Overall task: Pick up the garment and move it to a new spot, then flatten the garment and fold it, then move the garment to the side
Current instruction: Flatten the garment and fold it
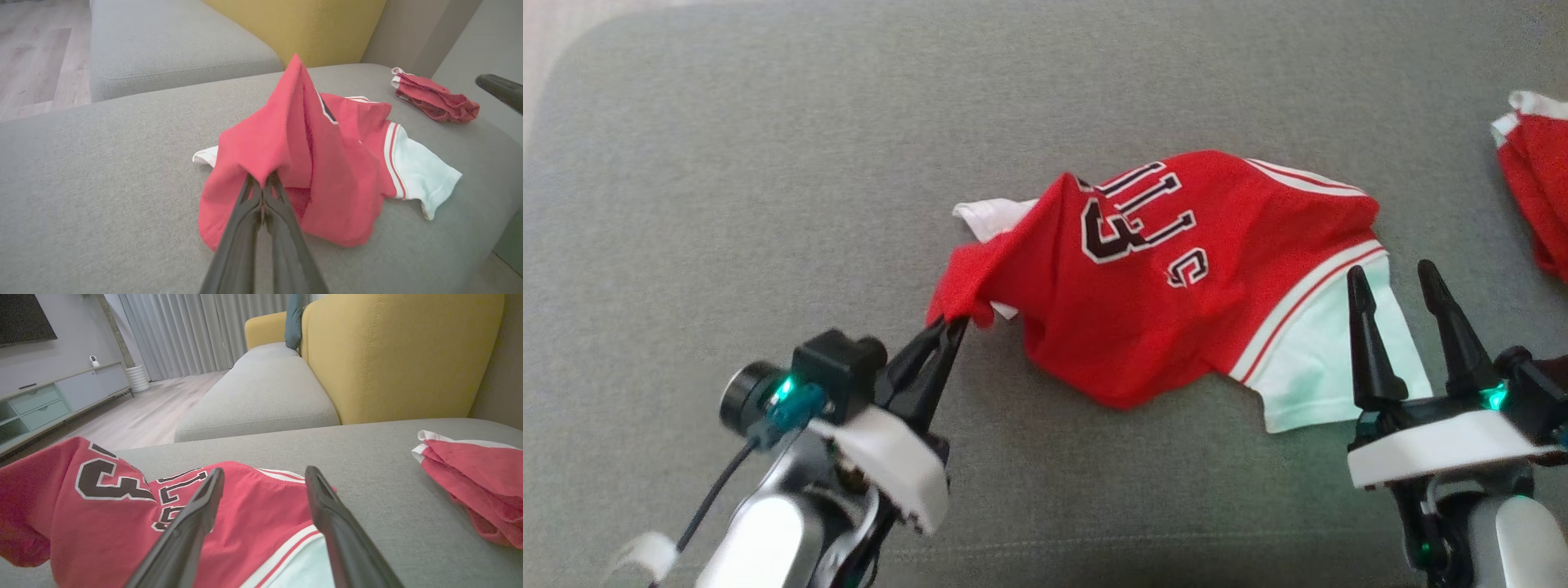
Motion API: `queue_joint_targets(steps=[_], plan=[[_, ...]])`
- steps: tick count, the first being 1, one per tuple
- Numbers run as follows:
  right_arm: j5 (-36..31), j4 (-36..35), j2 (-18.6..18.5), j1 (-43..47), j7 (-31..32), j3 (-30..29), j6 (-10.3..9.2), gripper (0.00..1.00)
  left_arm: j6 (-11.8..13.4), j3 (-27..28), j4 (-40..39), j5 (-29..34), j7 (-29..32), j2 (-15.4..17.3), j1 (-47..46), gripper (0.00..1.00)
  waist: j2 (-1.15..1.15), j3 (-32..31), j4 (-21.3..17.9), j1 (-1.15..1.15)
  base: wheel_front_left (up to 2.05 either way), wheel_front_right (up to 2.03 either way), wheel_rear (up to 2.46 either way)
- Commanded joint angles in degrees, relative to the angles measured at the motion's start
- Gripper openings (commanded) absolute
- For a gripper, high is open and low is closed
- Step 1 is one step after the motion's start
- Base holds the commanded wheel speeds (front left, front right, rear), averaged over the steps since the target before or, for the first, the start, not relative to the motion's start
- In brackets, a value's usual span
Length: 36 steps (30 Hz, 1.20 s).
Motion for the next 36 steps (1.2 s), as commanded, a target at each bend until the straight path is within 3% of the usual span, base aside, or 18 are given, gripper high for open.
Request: queue_joint_targets(steps=[1,10,17,25,36], plan=[[0.5,-1.6,-0.3,0.0,-0.4,1.1,0.22,1.0,0.2,2.3,-4.9,-0.2,1.8,1.7,-0.2,0.0,0.0,-0.7,1.0,0.0,0.0,0.0,0.0],[1.6,-1.4,-0.3,1.6,-0.4,0.2,0.22,1.0,1.4,4.7,-23.8,-2.6,10.7,6.3,4.0,0.0,0.0,-2.3,3.8,0.0,0.0,0.0,0.0],[2.1,-1.8,-0.3,1.2,-0.6,0.5,0.22,1.0,3.7,8.2,-26.6,-4.7,13.5,7.7,6.5,0.0,0.0,-1.4,4.0,0.0,0.0,0.0,0.0],[1.9,-2.0,-0.3,-0.8,-0.4,1.5,0.22,1.0,3.4,10.4,-17.4,-8.1,9.4,5.4,2.9,0.0,0.0,2.0,1.7,0.0,0.0,0.0,0.0],[1.4,-2.7,-0.3,-3.7,0.0,2.2,0.22,1.0,0.2,15.0,8.7,-11.9,0.2,2.5,-14.9,0.0,0.0,7.9,-2.2,0.0,0.0,0.0,0.0]])
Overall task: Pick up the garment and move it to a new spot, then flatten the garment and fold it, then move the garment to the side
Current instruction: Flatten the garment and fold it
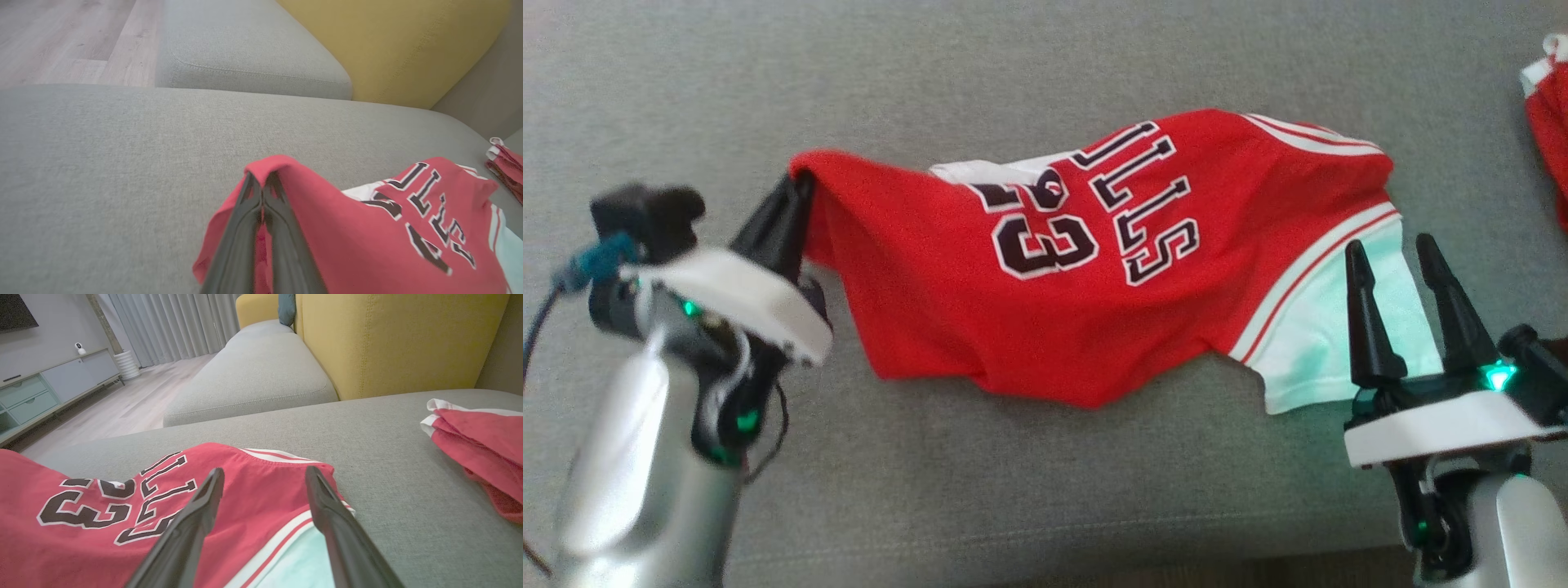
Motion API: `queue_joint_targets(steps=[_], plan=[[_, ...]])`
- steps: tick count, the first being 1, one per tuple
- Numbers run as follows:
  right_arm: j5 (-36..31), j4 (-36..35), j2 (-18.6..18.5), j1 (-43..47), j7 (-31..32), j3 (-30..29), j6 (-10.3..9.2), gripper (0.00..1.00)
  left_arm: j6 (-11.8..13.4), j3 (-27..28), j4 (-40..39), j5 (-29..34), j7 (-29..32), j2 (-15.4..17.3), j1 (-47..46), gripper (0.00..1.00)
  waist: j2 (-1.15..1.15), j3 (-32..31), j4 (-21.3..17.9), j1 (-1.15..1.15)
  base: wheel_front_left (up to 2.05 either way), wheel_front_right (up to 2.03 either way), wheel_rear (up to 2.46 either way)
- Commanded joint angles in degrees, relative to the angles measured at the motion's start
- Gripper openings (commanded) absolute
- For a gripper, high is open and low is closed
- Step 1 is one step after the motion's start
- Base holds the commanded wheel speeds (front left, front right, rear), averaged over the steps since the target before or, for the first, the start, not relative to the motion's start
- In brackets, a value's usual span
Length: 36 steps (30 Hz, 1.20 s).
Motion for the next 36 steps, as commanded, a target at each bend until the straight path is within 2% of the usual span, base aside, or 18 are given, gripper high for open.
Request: queue_joint_targets(steps=[1,13,14,15,16,19,24,30,36], plan=[[-0.3,-1.9,-0.3,-1.9,-0.1,1.5,0.22,1.0,-0.7,2.5,1.3,-0.3,-1.0,0.9,-4.5,0.0,0.0,1.5,-1.3,-0.01,0.0,0.0,0.0],[0.0,-0.9,-0.3,-4.0,-1.5,2.3,0.22,1.0,-3.9,3.1,23.8,0.8,-11.5,1.5,-20.1,0.0,0.0,4.3,-3.5,-0.01,0.0,0.0,0.0],[0.0,-0.8,-0.3,-4.1,-1.6,2.4,0.22,1.0,-4.2,3.0,25.4,0.8,-12.1,1.6,-20.8,0.15,0.0,4.4,-3.6,-0.01,0.0,0.0,0.0],[-0.1,-0.7,-0.3,-4.2,-1.7,2.3,0.22,1.0,-4.4,2.9,26.6,0.7,-13.1,1.6,-21.4,0.49,0.0,4.4,-3.6,-0.01,0.0,0.0,0.0],[-0.2,-0.6,-0.3,-4.2,-2.0,2.2,0.22,1.0,-4.6,2.9,27.5,0.6,-14.3,1.6,-21.8,1.0,0.0,4.4,-3.6,-0.01,0.0,0.0,0.0],[-0.5,-0.3,-0.3,-4.3,-2.5,2.2,0.22,1.0,-4.8,2.6,28.9,1.5,-18.5,2.0,-21.7,1.0,0.0,4.0,-3.5,-0.01,0.0,0.0,0.0],[-1.7,0.0,-0.3,-4.2,-3.2,2.0,0.22,1.0,-0.6,3.4,25.1,5.0,-24.0,2.2,-16.7,1.0,0.0,2.3,-2.8,-0.01,0.0,0.0,0.0],[-3.7,-0.5,-0.4,-3.4,-2.9,1.5,0.22,1.0,6.0,5.8,9.8,10.1,-24.7,0.6,-4.9,1.0,0.0,-0.2,-1.0,-0.01,0.0,0.0,0.0],[-4.6,-0.8,-1.0,-1.8,-1.7,1.5,0.22,1.0,9.1,6.2,-3.5,12.9,-24.8,-2.8,10.1,1.0,0.0,-3.9,0.4,-0.01,0.0,0.0,0.0]])
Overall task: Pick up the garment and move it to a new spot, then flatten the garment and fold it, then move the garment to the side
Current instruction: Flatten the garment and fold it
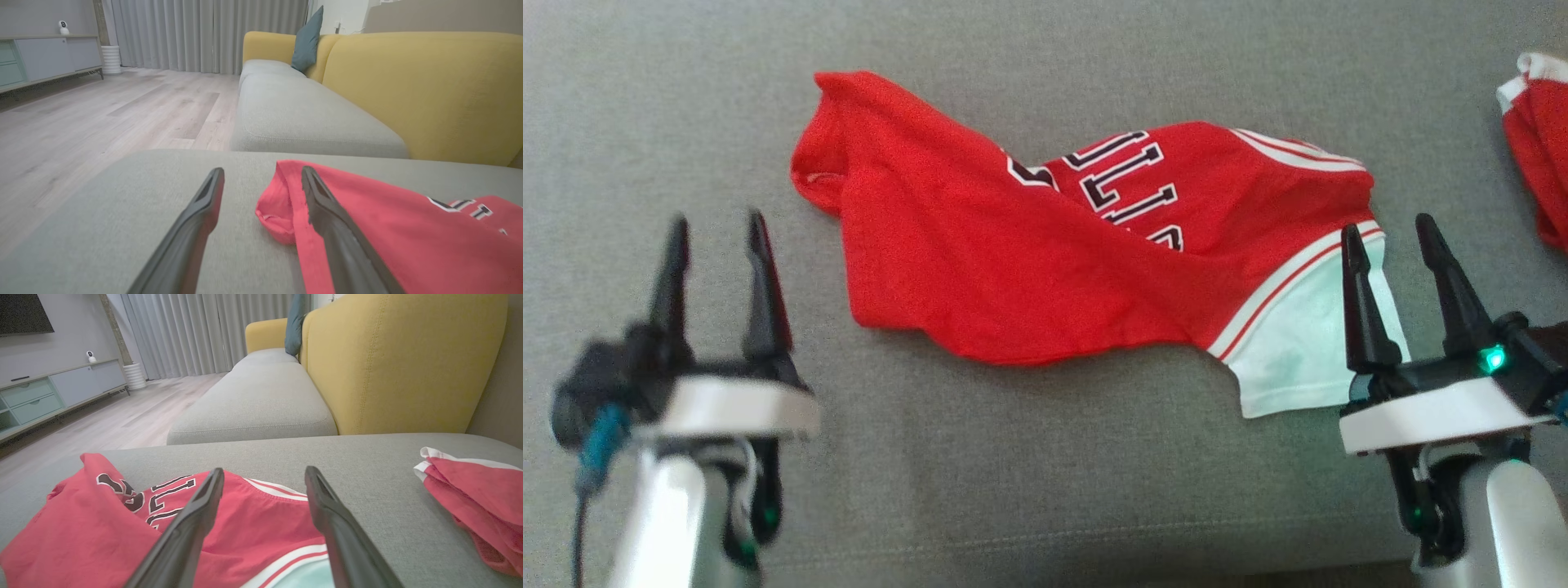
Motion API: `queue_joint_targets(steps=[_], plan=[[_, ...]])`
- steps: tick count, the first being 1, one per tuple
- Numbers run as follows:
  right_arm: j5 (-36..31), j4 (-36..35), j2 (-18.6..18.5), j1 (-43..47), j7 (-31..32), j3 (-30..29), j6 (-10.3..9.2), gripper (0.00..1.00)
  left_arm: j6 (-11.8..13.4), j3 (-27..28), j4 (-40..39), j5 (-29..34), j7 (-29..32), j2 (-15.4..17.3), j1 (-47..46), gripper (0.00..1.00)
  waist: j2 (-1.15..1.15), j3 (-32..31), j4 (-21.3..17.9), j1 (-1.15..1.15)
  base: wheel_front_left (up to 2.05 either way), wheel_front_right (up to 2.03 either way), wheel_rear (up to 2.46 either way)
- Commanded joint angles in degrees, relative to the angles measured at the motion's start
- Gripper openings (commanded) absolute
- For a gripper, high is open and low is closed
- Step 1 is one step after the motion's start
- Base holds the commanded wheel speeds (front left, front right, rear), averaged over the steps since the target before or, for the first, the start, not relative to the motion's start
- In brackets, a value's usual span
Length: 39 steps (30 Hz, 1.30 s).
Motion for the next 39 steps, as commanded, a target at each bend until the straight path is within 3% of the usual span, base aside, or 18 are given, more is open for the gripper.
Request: queue_joint_targets(steps=[1,9,23,28,39], plan=[[-0.6,-2.4,-0.8,1.1,0.5,1.1,0.22,1.0,0.5,1.7,-3.3,0.7,-0.3,0.3,1.4,1.0,0.0,-1.6,0.7,0.0,0.0,0.0,0.0],[-0.8,-3.5,-0.9,3.7,2.2,1.4,0.22,1.0,0.8,-1.0,-5.4,1.6,-0.3,-1.3,7.6,1.0,0.0,-4.3,1.5,0.0,0.0,0.0,0.0],[-0.2,-4.5,-1.0,4.7,3.2,1.8,0.22,1.0,0.0,-2.8,-4.0,1.5,0.3,-1.0,7.6,1.0,0.0,-5.3,1.6,0.0,0.0,0.0,0.0],[0.0,-4.9,-1.0,4.3,3.4,1.7,0.22,1.0,-3.0,-4.6,-0.6,0.1,3.3,-0.5,4.1,1.0,0.0,-4.0,1.7,0.0,0.0,0.0,0.0],[0.8,-4.4,-1.0,2.6,3.1,2.2,0.22,1.0,-10.7,-5.7,15.8,-8.8,17.5,-0.7,-7.0,1.0,0.0,-0.6,0.7,0.0,0.0,0.0,0.0]])
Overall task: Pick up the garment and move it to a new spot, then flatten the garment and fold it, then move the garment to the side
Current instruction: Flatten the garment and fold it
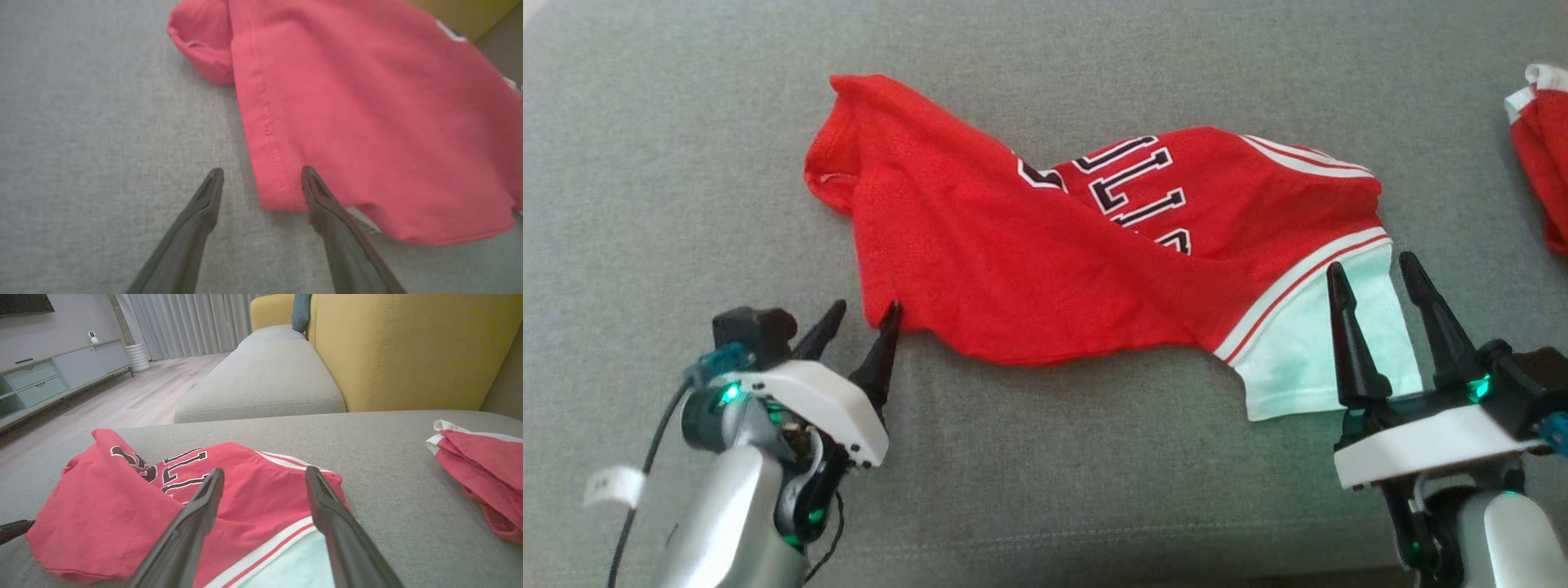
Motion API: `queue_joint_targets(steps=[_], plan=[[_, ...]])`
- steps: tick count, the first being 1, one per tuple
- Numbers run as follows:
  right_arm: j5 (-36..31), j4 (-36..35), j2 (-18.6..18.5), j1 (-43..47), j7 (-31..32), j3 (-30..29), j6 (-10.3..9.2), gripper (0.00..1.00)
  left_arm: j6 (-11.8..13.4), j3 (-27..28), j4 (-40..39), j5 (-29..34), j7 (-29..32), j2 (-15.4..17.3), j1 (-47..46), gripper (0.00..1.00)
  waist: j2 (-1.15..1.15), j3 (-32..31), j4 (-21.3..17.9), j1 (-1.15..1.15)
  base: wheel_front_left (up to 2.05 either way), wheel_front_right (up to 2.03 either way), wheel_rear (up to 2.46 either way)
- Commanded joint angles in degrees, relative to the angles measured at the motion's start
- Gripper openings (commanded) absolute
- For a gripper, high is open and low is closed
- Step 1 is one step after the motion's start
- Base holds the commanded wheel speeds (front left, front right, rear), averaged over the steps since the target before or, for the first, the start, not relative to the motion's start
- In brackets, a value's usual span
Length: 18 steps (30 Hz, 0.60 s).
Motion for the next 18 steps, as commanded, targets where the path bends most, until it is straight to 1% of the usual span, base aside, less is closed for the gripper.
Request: queue_joint_targets(steps=[1,7,8,9,10,12,15,18], plan=[[0.6,-1.7,-0.9,-1.9,-0.3,1.5,0.22,1.0,-0.8,1.8,0.6,-1.2,1.3,1.0,-3.1,1.0,0.0,0.6,-0.4,0.0,0.0,0.0,0.0],[0.9,-1.4,-0.8,-2.3,-0.6,1.5,0.22,1.0,-2.5,0.1,5.4,-1.8,3.8,1.6,-5.9,1.0,0.0,1.3,-0.9,0.0,0.0,0.0,0.0],[0.9,-1.3,-0.8,-2.3,-0.6,1.5,0.22,1.0,-2.8,-0.6,5.7,-1.7,4.0,1.8,-6.2,0.75,0.0,1.3,-1.0,0.0,0.0,0.0,0.0],[0.9,-1.3,-0.8,-2.4,-0.7,1.4,0.22,1.0,-3.1,-1.3,5.8,-1.6,4.3,1.9,-6.3,0.34,0.0,1.4,-1.0,0.0,0.0,0.0,0.0],[0.9,-1.3,-0.8,-2.3,-0.7,1.4,0.22,1.0,-3.4,-2.2,5.9,-1.4,4.7,2.0,-6.4,0.0,0.0,1.4,-1.0,0.0,0.0,0.0,0.0],[1.0,-1.4,-0.7,-2.3,-0.8,1.1,0.22,1.0,-3.6,-3.7,6.1,-0.3,5.3,2.6,-6.6,0.0,0.0,1.5,-0.9,0.0,0.0,0.0,0.0],[1.0,-1.3,-0.7,-2.4,-0.8,0.9,0.22,1.0,-3.4,-4.3,6.1,0.6,4.9,2.9,-6.8,0.0,0.0,1.6,-0.7,0.0,0.0,0.0,0.0],[0.9,-1.3,-0.6,-2.3,-0.9,0.8,0.22,1.0,-1.9,-4.4,4.9,2.1,2.4,3.3,-6.9,0.0,0.0,1.5,-0.5,0.0,0.0,0.0,0.0]])
